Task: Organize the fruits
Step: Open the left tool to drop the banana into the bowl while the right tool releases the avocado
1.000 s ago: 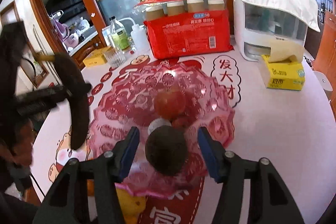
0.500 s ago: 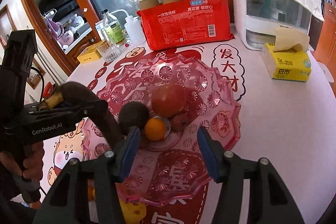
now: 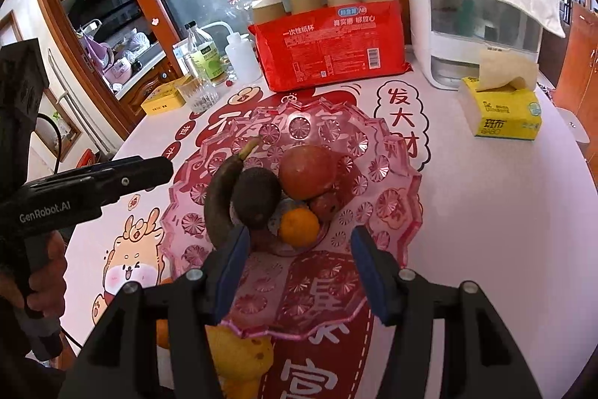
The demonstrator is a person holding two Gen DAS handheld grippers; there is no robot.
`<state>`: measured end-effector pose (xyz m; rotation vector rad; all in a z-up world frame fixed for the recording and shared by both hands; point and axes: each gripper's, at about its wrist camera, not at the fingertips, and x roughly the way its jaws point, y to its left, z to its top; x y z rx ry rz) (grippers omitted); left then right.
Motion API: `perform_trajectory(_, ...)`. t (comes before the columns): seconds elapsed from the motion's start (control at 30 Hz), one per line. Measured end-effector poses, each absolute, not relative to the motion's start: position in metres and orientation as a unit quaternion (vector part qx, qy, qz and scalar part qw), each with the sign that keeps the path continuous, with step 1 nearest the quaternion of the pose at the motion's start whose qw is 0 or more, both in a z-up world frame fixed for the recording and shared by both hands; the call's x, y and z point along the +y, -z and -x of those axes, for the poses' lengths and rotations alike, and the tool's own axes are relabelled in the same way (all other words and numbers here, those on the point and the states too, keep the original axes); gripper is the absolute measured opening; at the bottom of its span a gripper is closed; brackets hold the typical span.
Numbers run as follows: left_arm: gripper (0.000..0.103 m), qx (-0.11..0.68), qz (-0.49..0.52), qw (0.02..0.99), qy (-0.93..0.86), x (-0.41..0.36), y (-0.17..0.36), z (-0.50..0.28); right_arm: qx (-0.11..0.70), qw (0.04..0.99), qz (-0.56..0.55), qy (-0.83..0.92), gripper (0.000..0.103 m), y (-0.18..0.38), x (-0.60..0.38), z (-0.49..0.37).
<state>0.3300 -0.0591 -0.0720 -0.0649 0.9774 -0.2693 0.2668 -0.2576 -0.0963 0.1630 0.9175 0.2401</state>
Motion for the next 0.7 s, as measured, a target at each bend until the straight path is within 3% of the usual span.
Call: perform_trajectory(0.7,0.064,0.479,0.101,0.872,0.018,-0.003,0.069,-0.217,0.469,0.86,-0.115,-0.165,0.057,0.093,-0.258,-0.191)
